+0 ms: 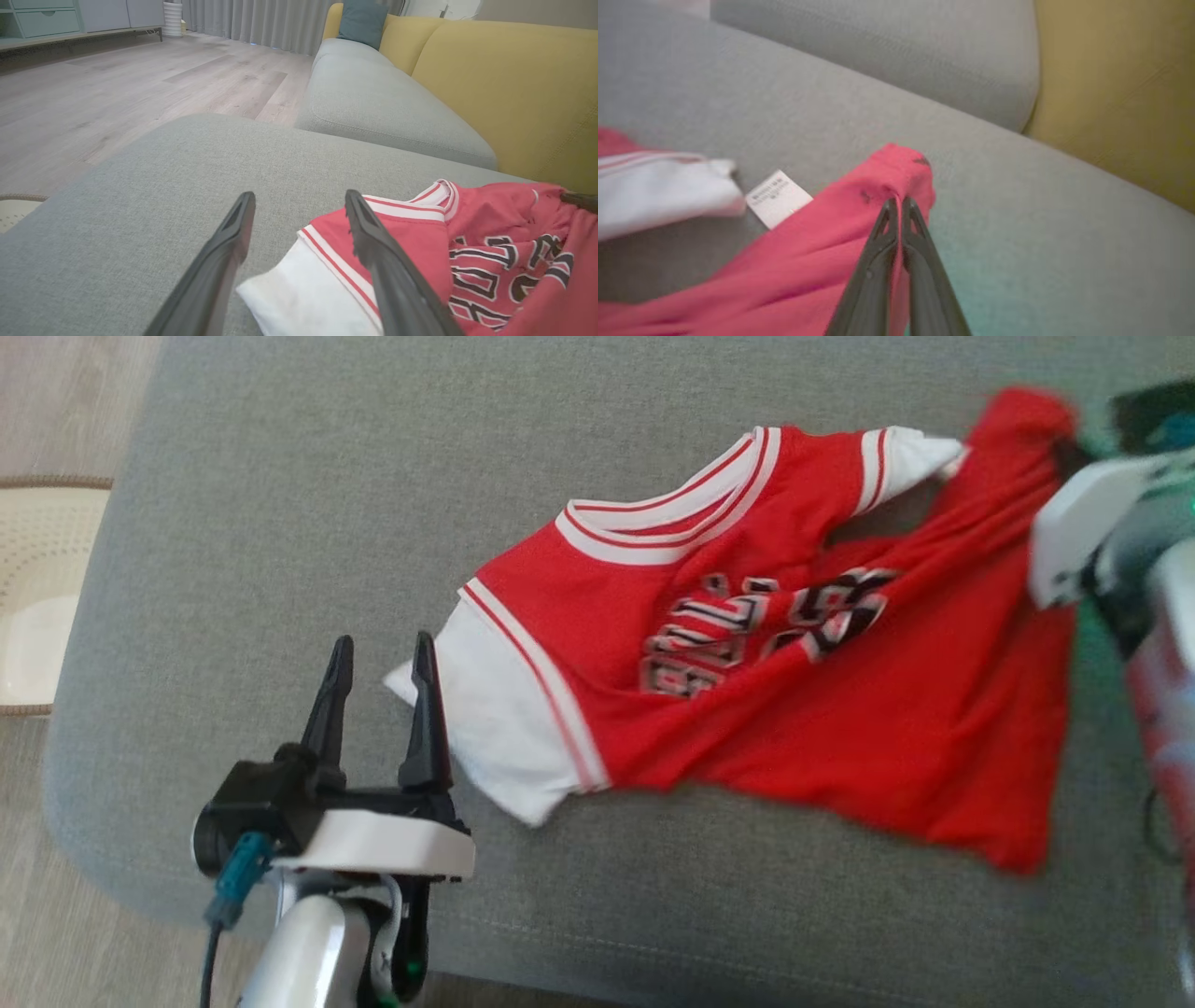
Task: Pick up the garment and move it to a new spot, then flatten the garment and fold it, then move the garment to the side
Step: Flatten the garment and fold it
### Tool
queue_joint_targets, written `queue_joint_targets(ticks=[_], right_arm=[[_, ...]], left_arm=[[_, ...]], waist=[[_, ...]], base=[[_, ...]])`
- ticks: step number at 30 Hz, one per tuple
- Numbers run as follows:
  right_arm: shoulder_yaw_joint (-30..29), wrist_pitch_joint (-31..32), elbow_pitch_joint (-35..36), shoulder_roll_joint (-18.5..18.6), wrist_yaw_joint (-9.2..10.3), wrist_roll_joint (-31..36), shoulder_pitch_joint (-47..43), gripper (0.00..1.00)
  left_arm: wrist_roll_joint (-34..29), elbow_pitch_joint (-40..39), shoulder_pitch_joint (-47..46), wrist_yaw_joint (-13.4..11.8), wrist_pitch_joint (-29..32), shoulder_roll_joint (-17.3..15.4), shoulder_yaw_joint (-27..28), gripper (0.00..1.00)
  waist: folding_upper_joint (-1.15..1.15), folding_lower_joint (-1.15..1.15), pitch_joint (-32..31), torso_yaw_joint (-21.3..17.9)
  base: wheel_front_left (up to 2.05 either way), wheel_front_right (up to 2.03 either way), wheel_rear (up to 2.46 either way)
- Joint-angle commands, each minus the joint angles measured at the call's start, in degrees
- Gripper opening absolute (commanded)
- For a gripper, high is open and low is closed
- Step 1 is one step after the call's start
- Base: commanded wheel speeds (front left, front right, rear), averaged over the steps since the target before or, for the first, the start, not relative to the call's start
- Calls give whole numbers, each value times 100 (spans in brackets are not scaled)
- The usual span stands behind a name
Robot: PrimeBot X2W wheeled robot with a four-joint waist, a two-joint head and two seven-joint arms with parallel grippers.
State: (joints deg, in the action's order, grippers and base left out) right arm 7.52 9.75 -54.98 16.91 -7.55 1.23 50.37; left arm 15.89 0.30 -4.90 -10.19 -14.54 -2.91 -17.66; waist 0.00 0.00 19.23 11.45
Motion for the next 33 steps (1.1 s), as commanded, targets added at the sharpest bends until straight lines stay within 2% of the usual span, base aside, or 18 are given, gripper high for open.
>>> queue_joint_targets(ticks=[1,6,12,13,14,15,18,23,28,31,33], right_arm=[[7,-59,162,64,6,61,274,0],[-479,-61,83,465,6,478,685,0],[-1112,-134,25,715,6,1099,986,0],[-1212,-169,15,708,6,1204,1007,5],[-1301,-195,-5,681,6,1294,1025,50],[-1397,-242,-12,650,6,1374,1043,100],[-1625,-437,-7,479,6,1597,1081,100],[-1673,-904,-15,-26,6,1729,1144,100],[-1405,-1467,-71,-551,6,1492,1167,100],[-1056,-1859,-57,-861,6,1192,1046,100],[-890,-2011,-9,-963,6,1009,905,100]], left_arm=[[47,-201,-190,-31,-46,3,181,100],[54,-203,-263,-7,-46,3,141,100],[52,-182,-381,18,-46,3,88,100],[48,-179,-396,18,-46,3,83,100],[43,-177,-408,18,-46,3,83,100],[41,-177,-420,18,-46,3,84,100],[23,-172,-439,7,-46,3,102,100],[-34,-164,-448,25,-46,3,210,100],[-120,-156,-421,62,-46,3,364,100],[-199,-162,-407,98,-46,3,520,100],[-226,-157,-386,114,-46,3,594,100]], waist=[[0,0,21,19],[0,0,132,119],[0,0,281,253],[0,0,296,264],[0,0,313,269],[0,0,325,271],[0,0,335,233],[0,0,262,10],[0,0,117,-357],[0,0,-7,-689],[0,0,-87,-845]], base=[[0,0,0],[0,0,0],[0,0,0],[0,0,0],[0,0,0],[0,0,0],[0,0,0],[0,0,0],[0,0,0],[0,0,0],[0,0,0]])
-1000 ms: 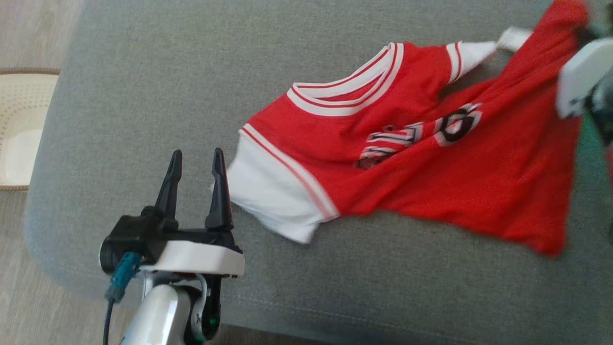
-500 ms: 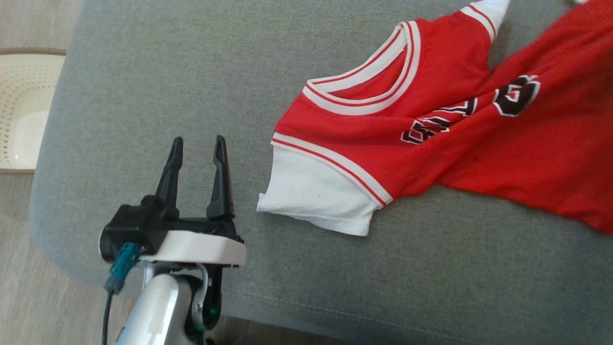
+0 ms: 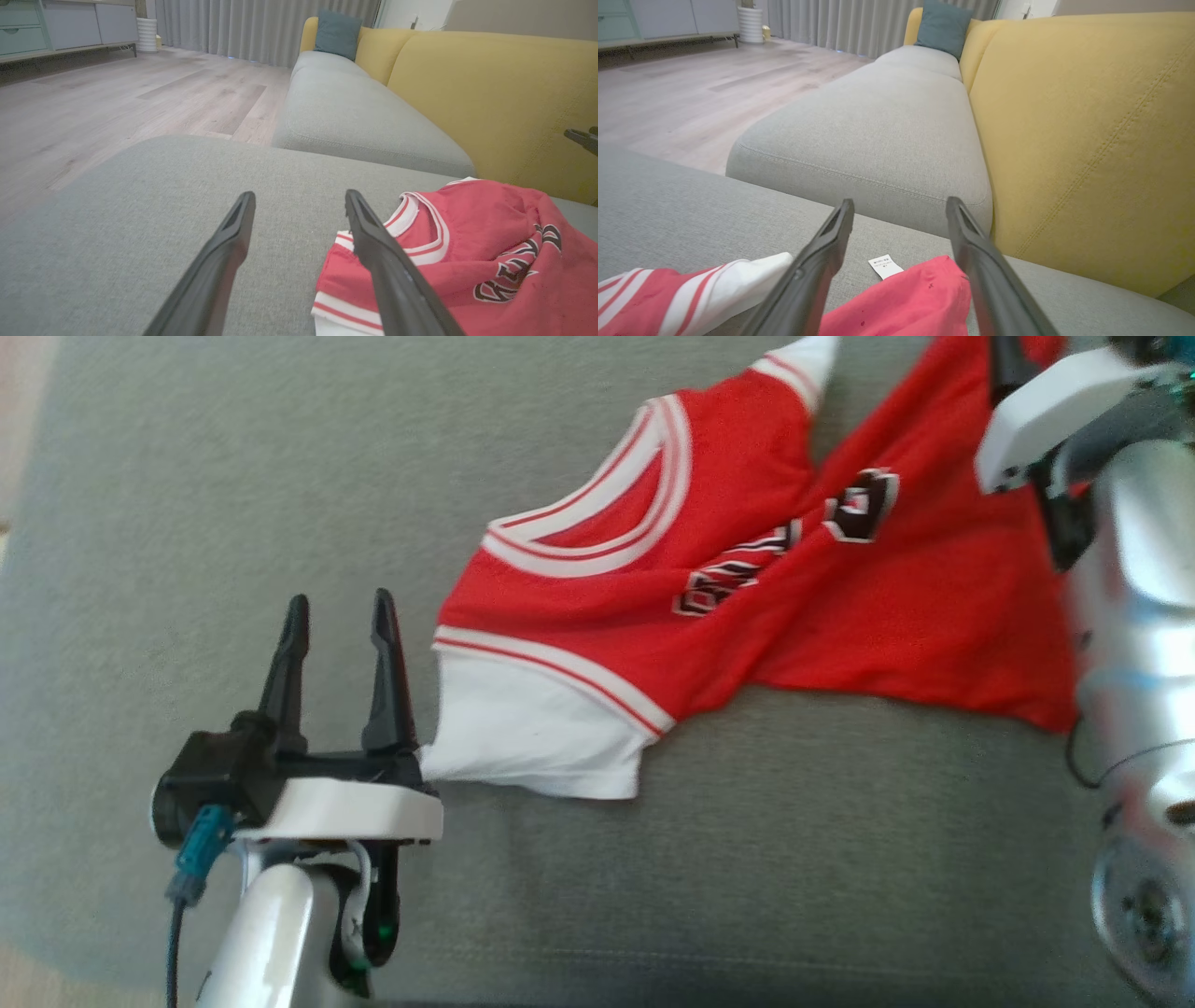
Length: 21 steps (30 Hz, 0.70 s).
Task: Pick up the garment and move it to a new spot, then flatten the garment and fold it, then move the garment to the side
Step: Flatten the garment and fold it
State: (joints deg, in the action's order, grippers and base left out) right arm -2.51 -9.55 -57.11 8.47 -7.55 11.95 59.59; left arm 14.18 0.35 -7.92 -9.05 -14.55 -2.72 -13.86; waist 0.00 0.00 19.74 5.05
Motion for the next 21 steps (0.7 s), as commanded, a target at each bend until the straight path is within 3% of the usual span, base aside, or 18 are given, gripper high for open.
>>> queue_joint_targets(ticks=[1,11,21], right_arm=[[190,-150,252,-159,6,-163,-106,100],[418,-490,1547,-340,6,-882,-1629,100],[440,-523,3906,-554,6,-1275,-4065,100]], left_arm=[[-64,-155,-68,12,-45,-16,246,100],[-28,-16,161,213,-45,-16,419,100],[51,300,531,263,-45,-16,566,100]], waist=[[0,0,-179,-280],[0,0,-638,-767],[0,0,-1368,-852]], base=[[0,0,0],[0,0,0],[0,0,0]])
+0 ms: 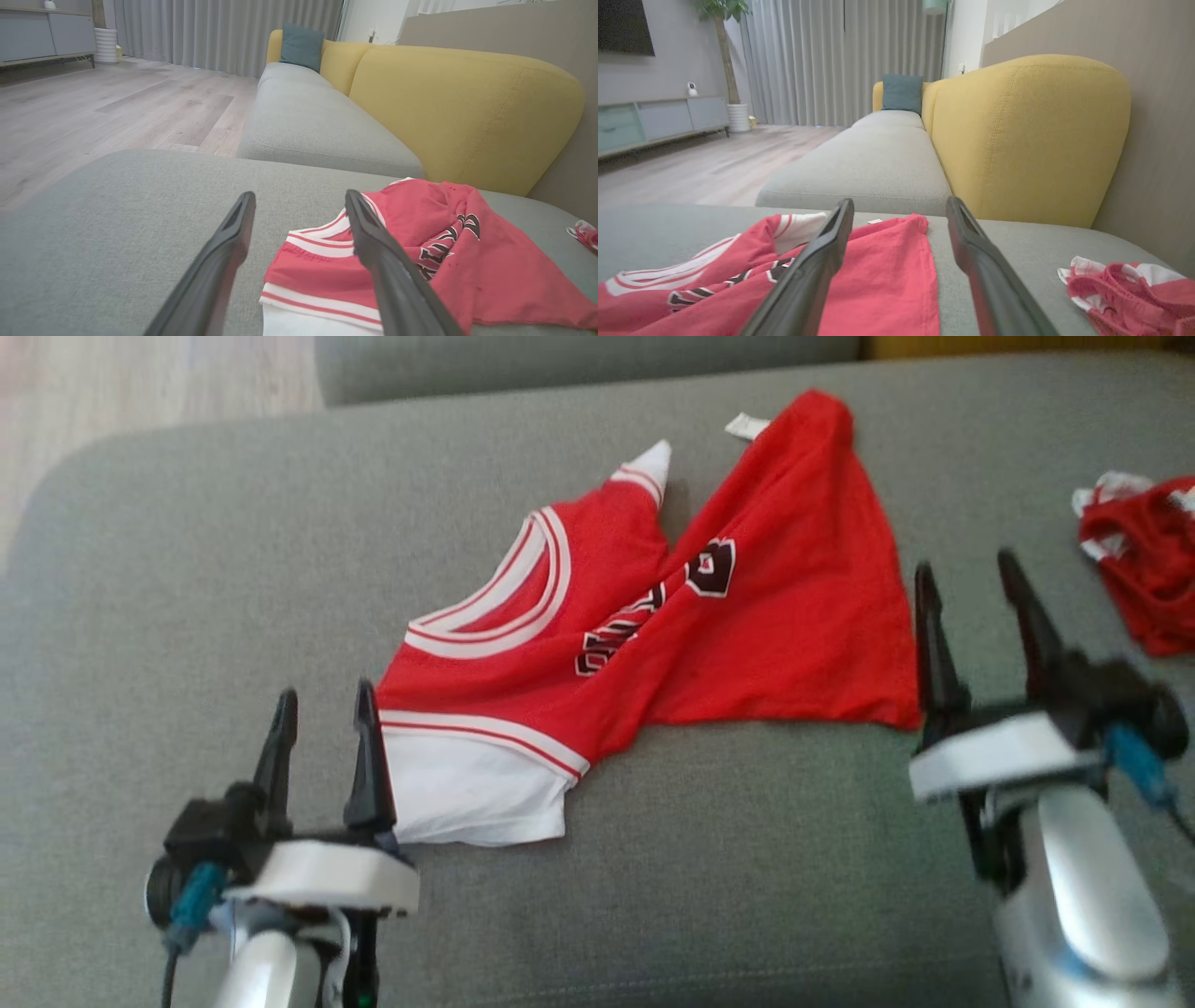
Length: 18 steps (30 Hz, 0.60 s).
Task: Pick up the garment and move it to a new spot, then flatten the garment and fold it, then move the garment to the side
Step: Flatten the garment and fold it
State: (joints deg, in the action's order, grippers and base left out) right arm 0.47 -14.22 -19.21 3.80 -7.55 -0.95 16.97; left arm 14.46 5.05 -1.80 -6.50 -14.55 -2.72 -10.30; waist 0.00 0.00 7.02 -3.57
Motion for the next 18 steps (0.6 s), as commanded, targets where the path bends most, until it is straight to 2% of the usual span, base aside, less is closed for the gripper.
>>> queue_joint_targets(ticks=[1,9,18], right_arm=[[179,-48,272,-88,6,-96,11,100],[71,90,1009,-91,6,-550,-1013,100],[94,190,1088,-91,6,-744,-1518,100]], left_arm=[[33,-161,-26,8,-45,-16,222,100],[91,-159,363,-17,-45,-16,138,100],[106,-186,546,-157,-45,-16,-26,100]], waist=[[0,0,-156,23],[0,0,-500,188],[0,0,-676,287]], base=[[0,0,0],[0,0,0],[0,0,0]])
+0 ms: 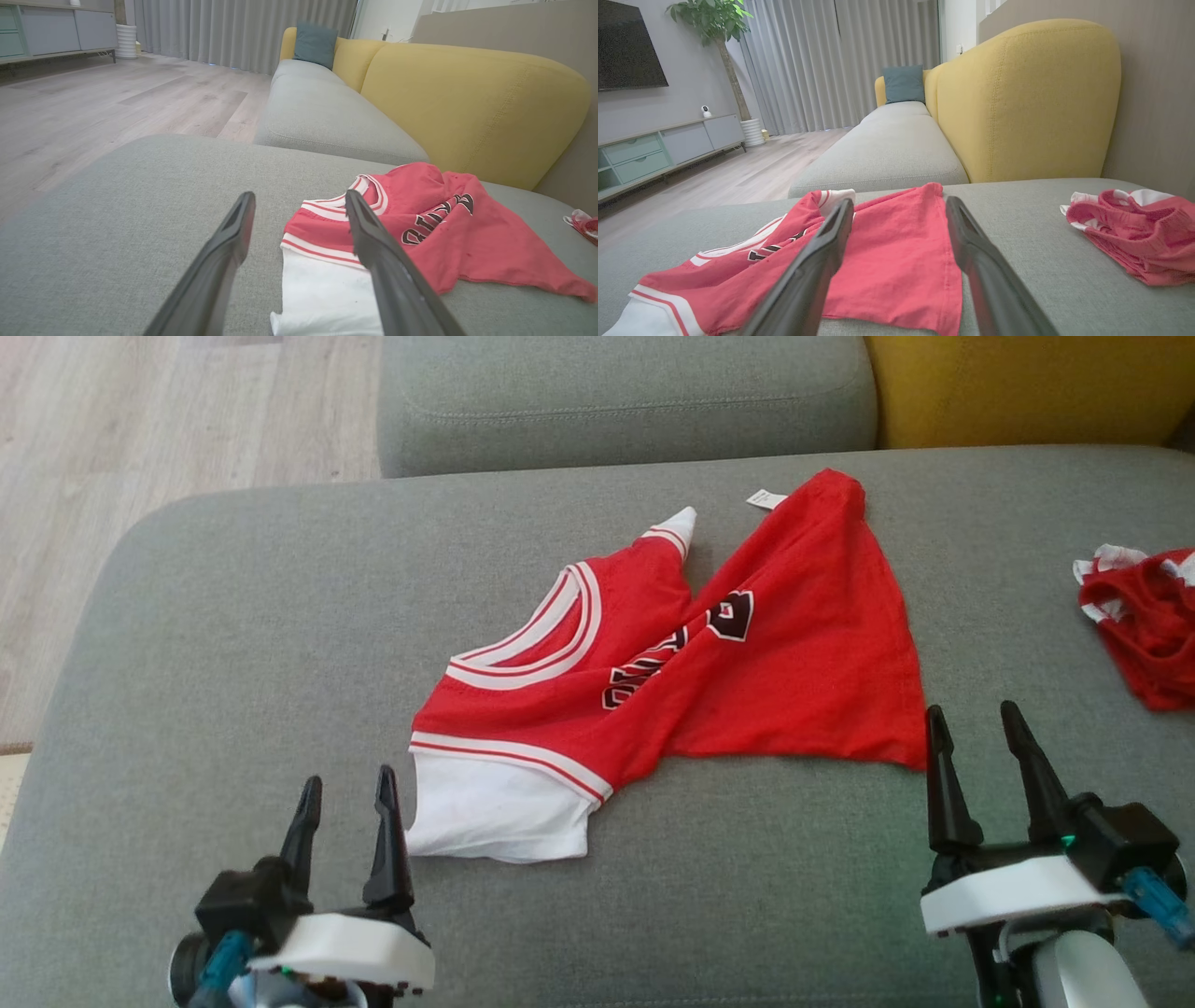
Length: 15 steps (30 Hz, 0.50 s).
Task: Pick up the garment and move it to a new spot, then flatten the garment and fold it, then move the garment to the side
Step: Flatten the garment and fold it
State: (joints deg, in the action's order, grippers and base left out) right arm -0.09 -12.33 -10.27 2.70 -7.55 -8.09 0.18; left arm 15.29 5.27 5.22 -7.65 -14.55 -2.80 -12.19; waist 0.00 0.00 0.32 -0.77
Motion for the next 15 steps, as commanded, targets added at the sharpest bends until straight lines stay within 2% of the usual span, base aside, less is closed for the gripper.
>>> queue_joint_targets(ticks=[1,15], right_arm=[[148,5,185,19,6,-35,153,100],[143,90,134,18,6,-75,128,100]], left_arm=[[20,-206,-146,-52,-45,-8,151,100],[-23,-194,-121,-63,-45,-8,88,100]], waist=[[0,0,-12,10],[0,0,24,72]], base=[[0,0,0],[0,0,0]])
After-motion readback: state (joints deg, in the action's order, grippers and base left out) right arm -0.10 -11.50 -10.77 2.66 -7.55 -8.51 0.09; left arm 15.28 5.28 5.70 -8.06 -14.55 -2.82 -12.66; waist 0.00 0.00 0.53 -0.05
